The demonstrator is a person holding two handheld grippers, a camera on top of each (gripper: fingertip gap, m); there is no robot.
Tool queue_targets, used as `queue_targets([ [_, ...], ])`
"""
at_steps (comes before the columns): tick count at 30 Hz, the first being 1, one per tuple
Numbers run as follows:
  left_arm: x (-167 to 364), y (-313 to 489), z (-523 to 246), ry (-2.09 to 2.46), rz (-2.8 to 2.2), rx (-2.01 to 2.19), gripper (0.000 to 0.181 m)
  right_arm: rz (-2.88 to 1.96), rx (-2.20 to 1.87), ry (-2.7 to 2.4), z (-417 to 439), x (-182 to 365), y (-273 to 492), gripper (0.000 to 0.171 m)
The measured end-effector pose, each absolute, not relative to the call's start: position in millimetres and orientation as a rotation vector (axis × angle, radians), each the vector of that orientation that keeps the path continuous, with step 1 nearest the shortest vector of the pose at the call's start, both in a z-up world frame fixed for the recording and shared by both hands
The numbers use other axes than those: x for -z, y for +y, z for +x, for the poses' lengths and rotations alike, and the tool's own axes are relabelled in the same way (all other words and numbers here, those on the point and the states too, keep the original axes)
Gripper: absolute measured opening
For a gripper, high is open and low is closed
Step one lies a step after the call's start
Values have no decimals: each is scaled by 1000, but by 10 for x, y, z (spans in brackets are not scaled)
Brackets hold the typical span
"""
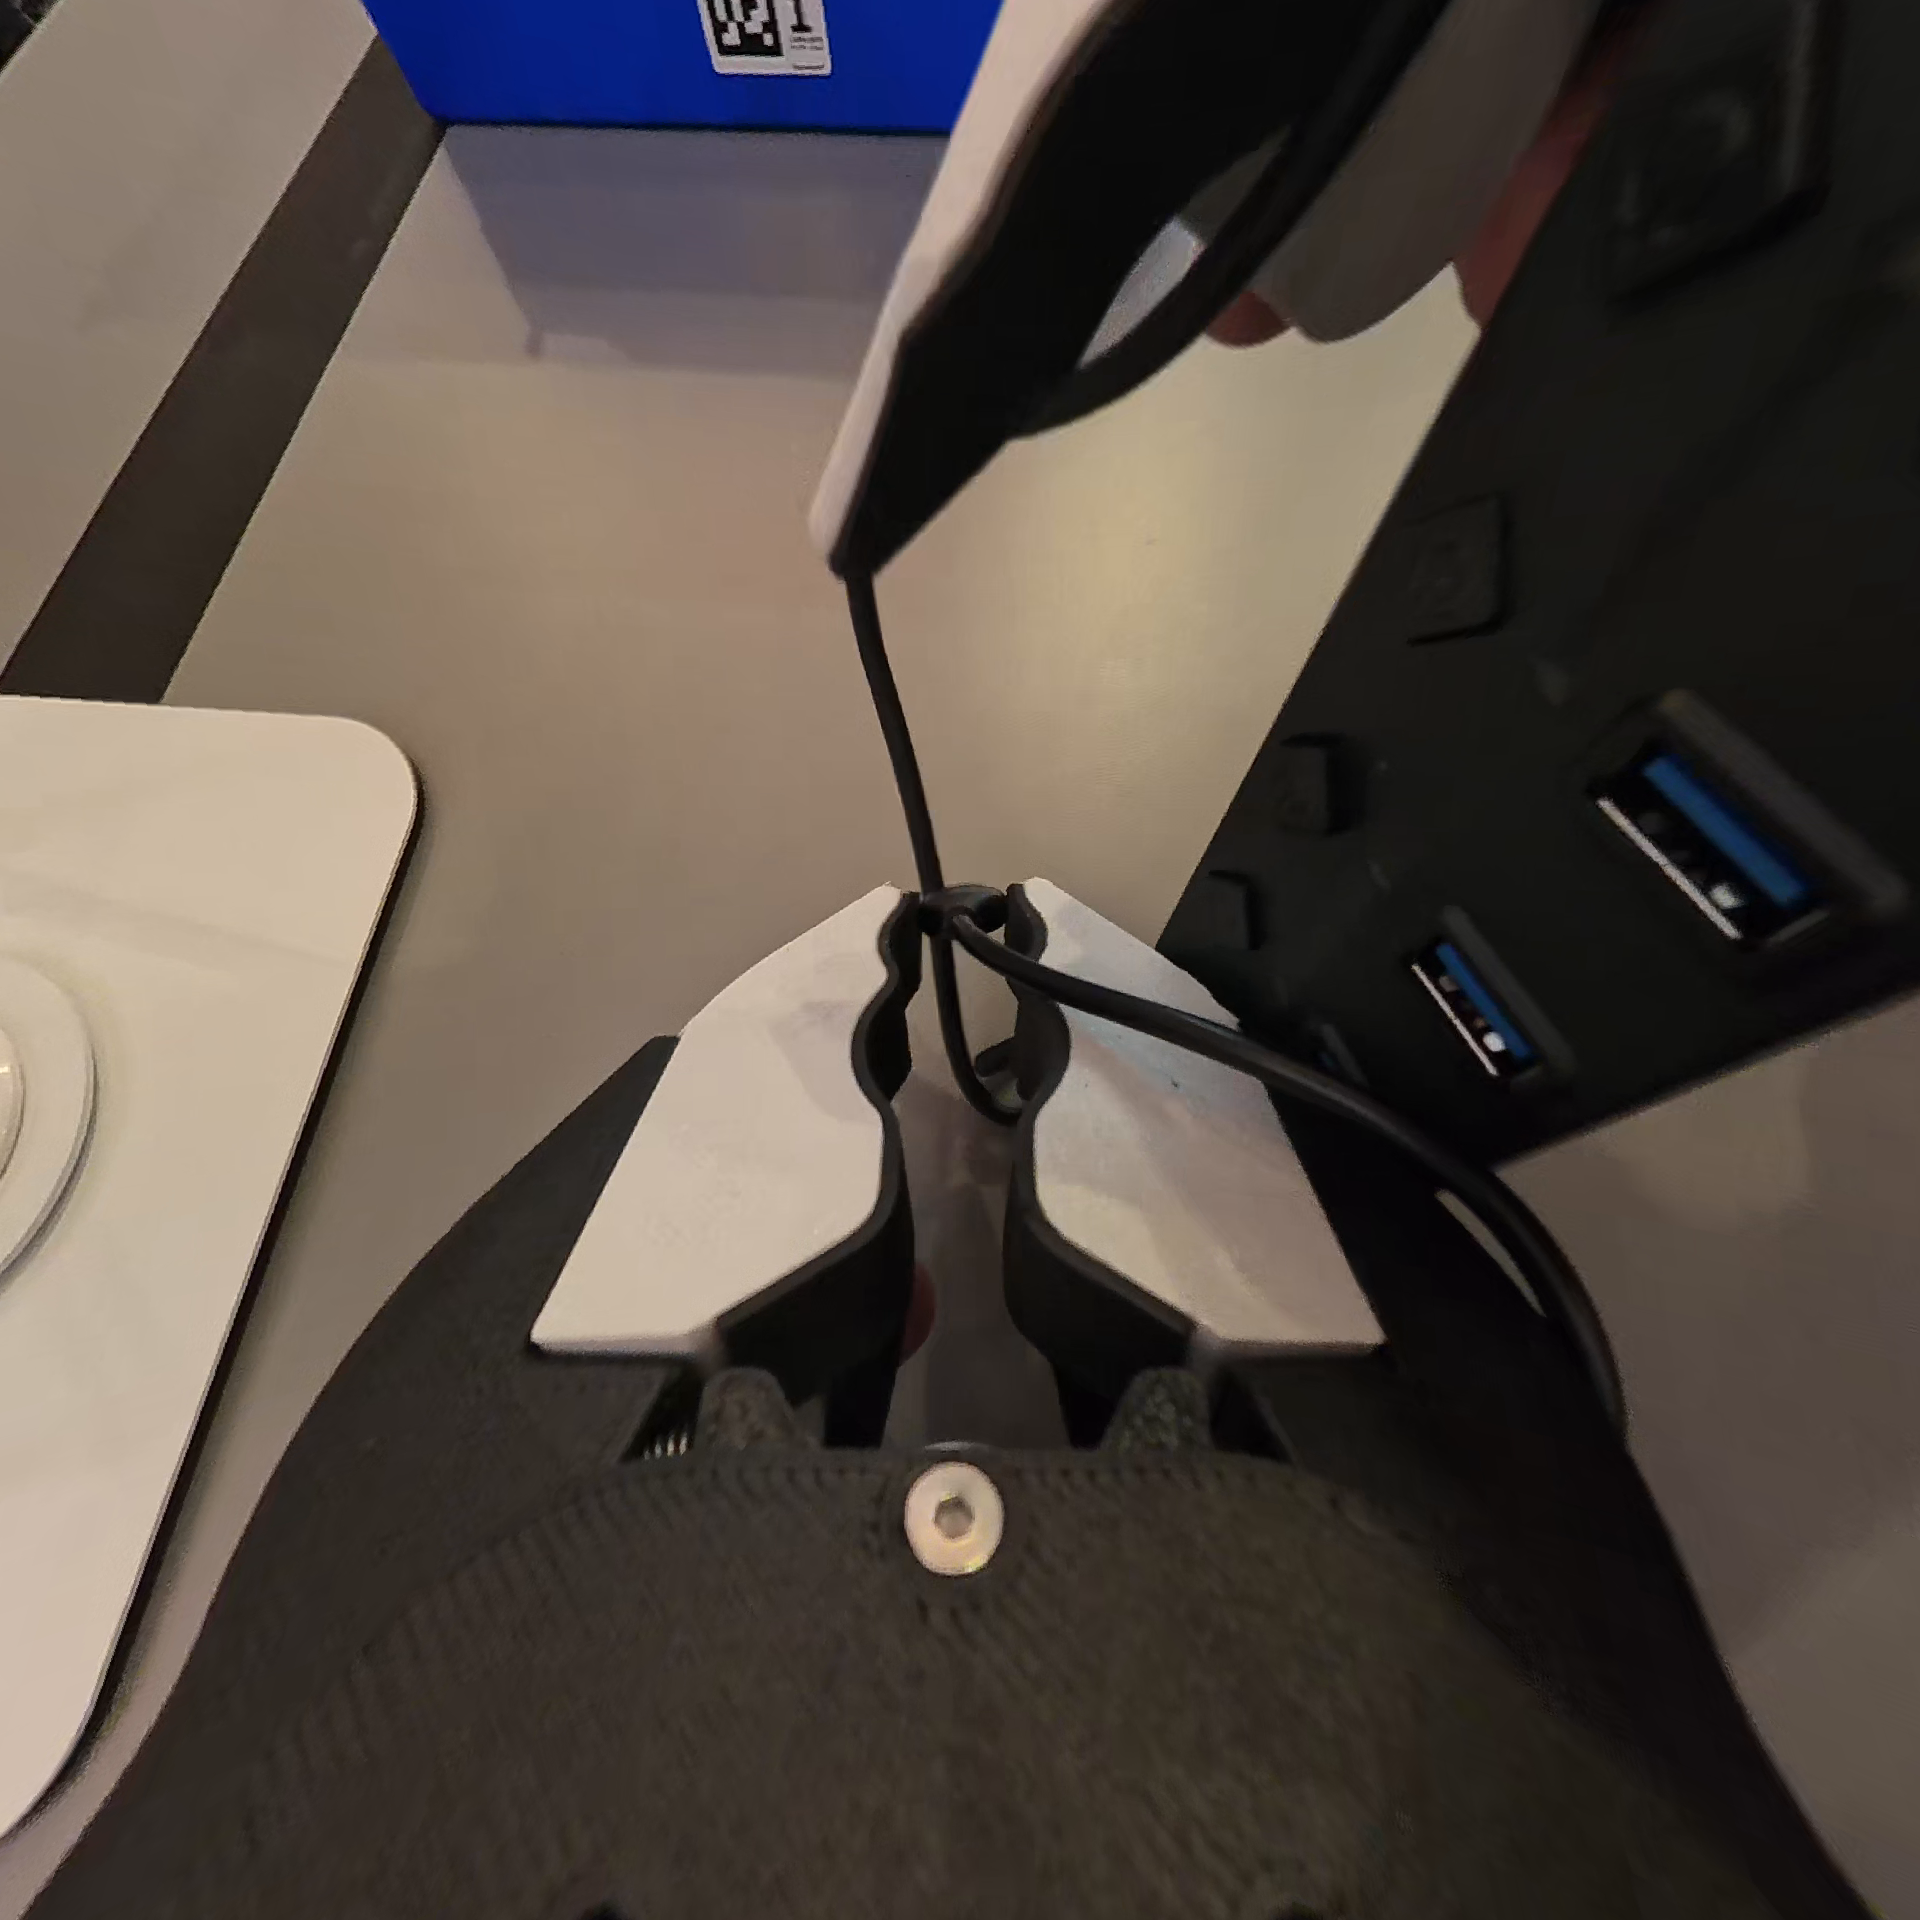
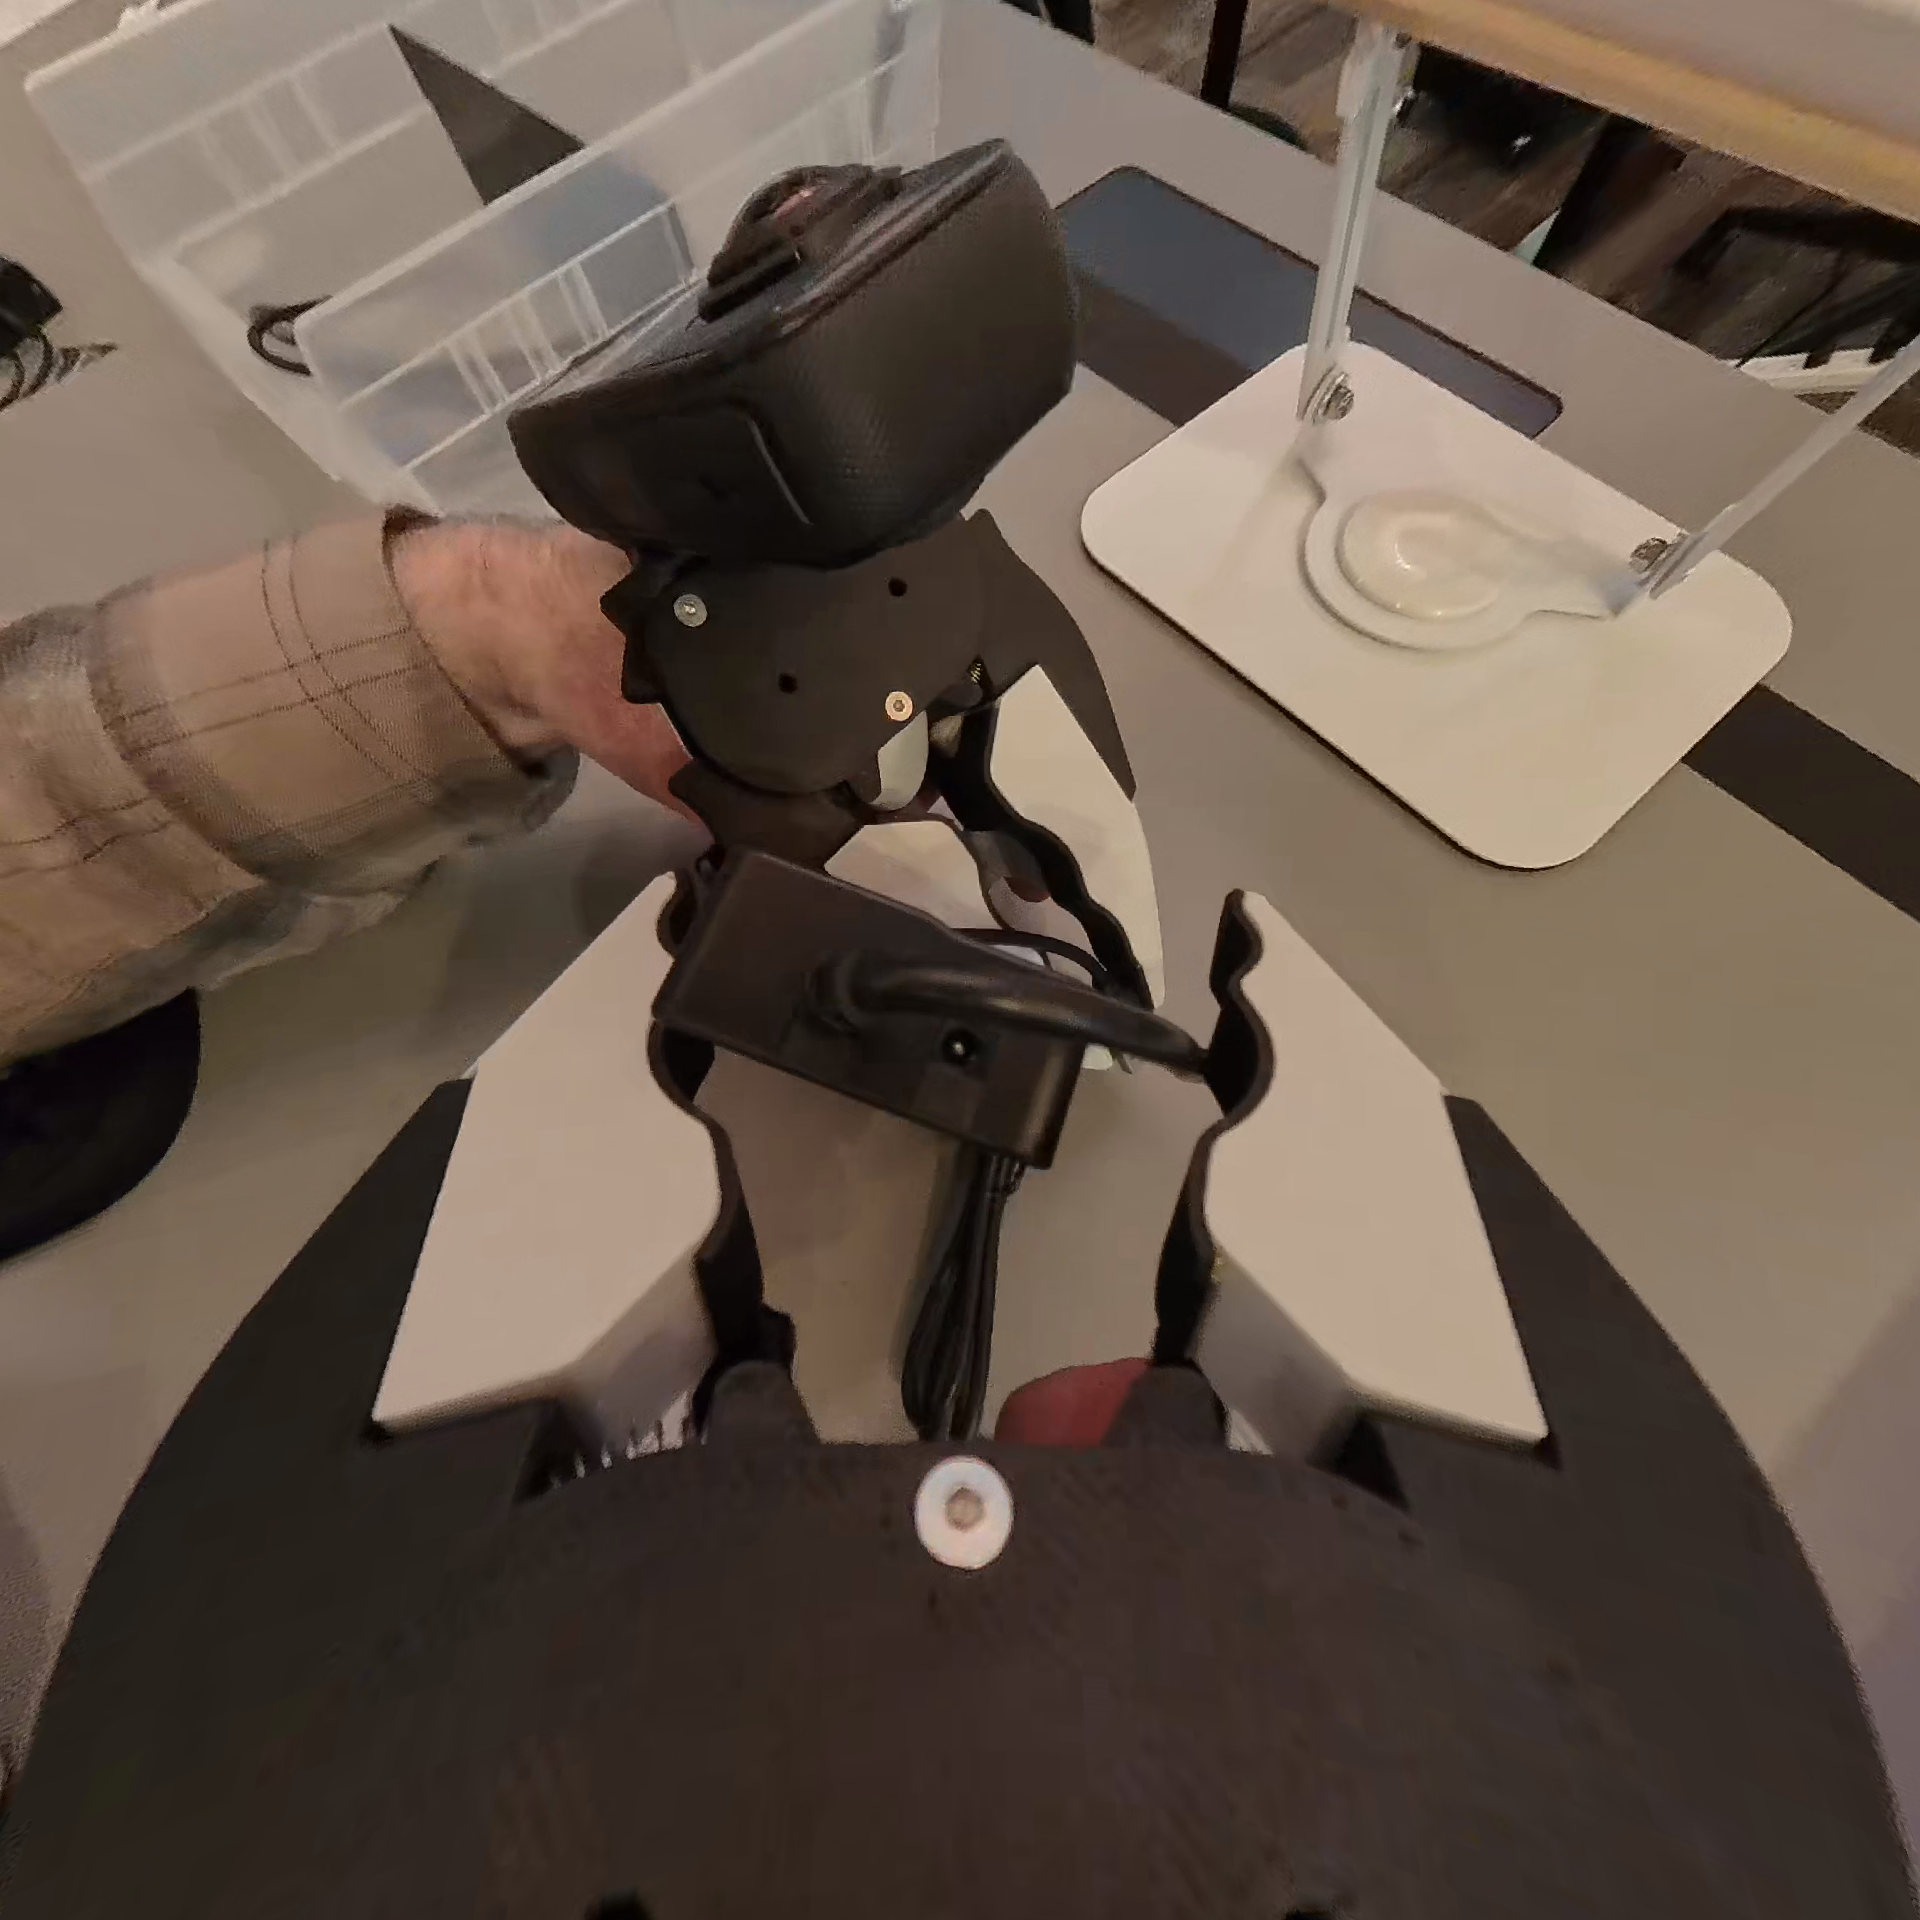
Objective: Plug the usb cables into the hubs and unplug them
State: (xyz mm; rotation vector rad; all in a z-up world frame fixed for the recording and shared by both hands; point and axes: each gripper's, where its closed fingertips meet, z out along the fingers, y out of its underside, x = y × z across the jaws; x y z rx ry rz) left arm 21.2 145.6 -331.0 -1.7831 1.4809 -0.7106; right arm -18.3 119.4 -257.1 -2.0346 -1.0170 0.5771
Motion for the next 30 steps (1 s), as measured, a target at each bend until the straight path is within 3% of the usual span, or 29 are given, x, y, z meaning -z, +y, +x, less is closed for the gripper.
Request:
queue_targets([
  [3, 3324, 1440, 254, 1487, -1792, 698, 15, -2080, -597, -1069, -150, 2593, 1143, 90],
  [9, 3364, 1397, 324, 1518, -1794, 658, 15, -2184, -650, -1153, -42, 2630, 1081, 94],
  [13, 3366, 1395, 356, 1513, -1800, 646, 15, -2200, -704, -1156, -2, 2601, 1027, 69],
  [24, 3225, 1436, 355, 1458, -1759, 668, 15, -2018, -668, -1452, 132, 2426, 955, 68],
  [30, 2702, 1462, 320, 1300, -1624, 813, 15, -1820, -761, -1673, 330, 2071, 910, 68],
])
